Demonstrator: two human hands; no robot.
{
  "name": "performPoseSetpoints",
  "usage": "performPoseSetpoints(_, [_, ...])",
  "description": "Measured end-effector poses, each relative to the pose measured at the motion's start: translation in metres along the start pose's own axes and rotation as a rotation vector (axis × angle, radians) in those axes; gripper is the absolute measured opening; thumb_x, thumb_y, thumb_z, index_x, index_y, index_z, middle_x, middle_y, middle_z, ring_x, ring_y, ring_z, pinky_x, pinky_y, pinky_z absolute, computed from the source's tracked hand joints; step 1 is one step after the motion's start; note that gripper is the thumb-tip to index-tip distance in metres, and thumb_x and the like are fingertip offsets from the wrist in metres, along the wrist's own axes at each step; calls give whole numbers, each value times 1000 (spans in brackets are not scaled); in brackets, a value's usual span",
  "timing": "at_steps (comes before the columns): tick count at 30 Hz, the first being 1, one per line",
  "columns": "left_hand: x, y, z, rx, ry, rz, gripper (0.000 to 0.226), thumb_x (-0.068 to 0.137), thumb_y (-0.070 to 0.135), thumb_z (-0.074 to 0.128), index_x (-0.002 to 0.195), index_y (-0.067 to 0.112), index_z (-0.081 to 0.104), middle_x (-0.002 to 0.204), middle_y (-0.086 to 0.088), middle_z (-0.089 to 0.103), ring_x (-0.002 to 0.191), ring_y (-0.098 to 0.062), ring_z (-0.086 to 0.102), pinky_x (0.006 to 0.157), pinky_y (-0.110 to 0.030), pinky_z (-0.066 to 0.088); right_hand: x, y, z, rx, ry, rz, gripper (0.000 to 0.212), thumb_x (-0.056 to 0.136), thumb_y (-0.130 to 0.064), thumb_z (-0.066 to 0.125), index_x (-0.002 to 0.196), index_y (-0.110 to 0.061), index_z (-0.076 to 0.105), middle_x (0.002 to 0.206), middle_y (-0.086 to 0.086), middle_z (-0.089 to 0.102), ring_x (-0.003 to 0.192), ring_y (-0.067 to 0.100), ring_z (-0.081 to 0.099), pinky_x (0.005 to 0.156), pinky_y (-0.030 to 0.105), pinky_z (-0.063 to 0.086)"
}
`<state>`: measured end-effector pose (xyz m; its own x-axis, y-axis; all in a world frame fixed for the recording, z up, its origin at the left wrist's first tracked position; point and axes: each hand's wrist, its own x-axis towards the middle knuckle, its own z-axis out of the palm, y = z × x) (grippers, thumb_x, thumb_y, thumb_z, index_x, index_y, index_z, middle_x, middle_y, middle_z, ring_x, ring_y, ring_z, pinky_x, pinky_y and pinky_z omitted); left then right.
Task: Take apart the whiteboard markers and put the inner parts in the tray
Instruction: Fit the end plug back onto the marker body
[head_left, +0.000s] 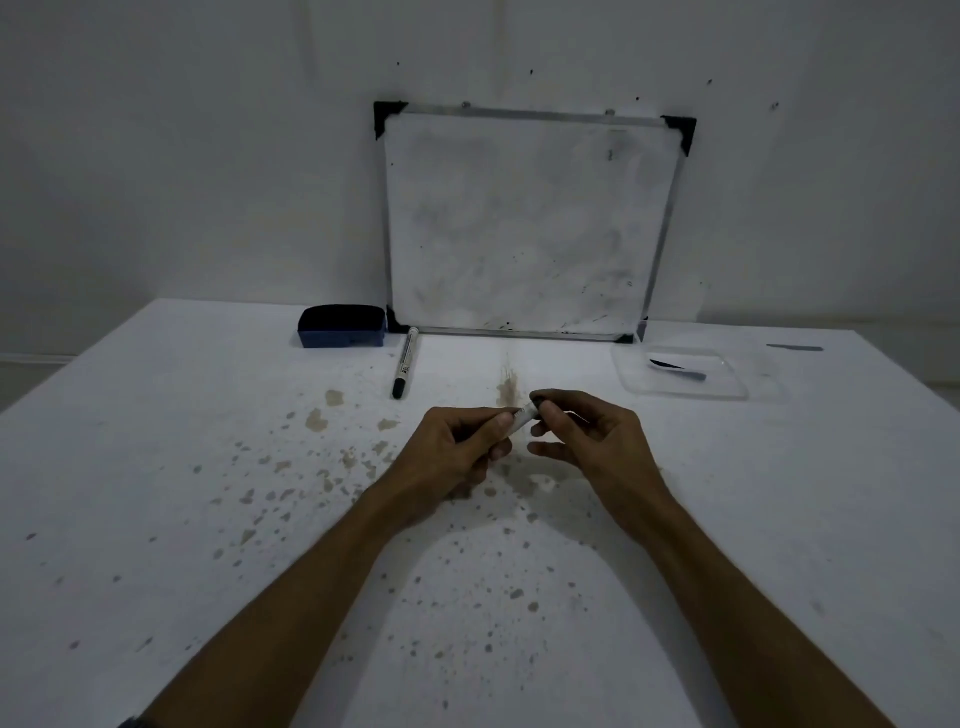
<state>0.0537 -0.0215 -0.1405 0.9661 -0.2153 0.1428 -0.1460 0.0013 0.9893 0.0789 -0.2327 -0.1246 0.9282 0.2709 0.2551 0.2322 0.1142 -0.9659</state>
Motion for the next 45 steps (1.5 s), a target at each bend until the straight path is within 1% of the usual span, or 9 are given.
performPoseSetpoints(5, [2,0,7,28,69,-39,29,104,42,61,121,26,77,75,3,61,51,-9,42,43,-23,37,4,1,-3,-8,-19,36,20,98,-23,70,116,-23,78,105,3,80,97,27,77,78,33,65])
performPoseSetpoints(8, [7,4,22,53,152,-76,38,105,48,57,114,16,77,74,0,61,54,-13,51,47,-27,43,4,1,7,-52,155,-23,27,101,-26,66,127,-25,72,99,1,81,87,24,78,77,28,64])
performPoseSetpoints(11, [7,11,25,-10,216,-62,36,108,45,52,122,19,73,95,3,79,90,-17,78,80,-31,63,3,-7,16,-98,285,-58,32,98,-32,70,129,-24,69,98,0,79,82,12,76,76,26,62])
performPoseSetpoints(15, [0,23,27,-69,248,-69,35,108,43,51,127,20,68,118,2,81,114,-16,75,108,-41,55,-15,-17,24,-374,216,-102,34,92,-40,76,122,-30,66,105,-13,70,90,-5,69,69,10,55])
performPoseSetpoints(23, [-5,42,45,35,258,-90,40,111,36,48,137,10,63,132,-10,73,123,-20,70,115,-46,48,-30,-38,24,-555,192,-106,24,93,-48,71,111,-32,71,102,-17,73,77,0,71,62,8,52])
performPoseSetpoints(29, [17,43,38,239,161,4,26,110,33,47,116,30,72,109,8,80,102,-3,76,100,-30,57,-29,-42,-3,-726,205,-113,29,95,-41,71,117,-23,75,102,-12,72,79,-2,67,63,5,49])
performPoseSetpoints(32, [34,31,17,336,219,-36,33,109,33,46,122,20,73,116,5,79,113,-14,71,102,-38,53,-12,-49,-22,-830,224,-107,31,95,-35,73,121,-20,72,99,-7,71,82,3,64,69,7,44])
performPoseSetpoints(38, [54,-18,-2,1136,159,6,55,106,42,50,153,13,49,162,-9,46,153,-29,36,126,-43,22,61,-47,-33,-1093,151,-120,23,96,-32,72,113,-17,76,103,3,76,83,15,66,72,25,49])
performPoseSetpoints(45, [66,-30,-29,1158,88,60,64,104,59,46,158,23,44,169,0,36,157,-20,26,129,-40,14,152,1,-20,-1378,27,-135,26,99,-30,67,119,-17,76,111,13,71,103,32,64,91,40,47])
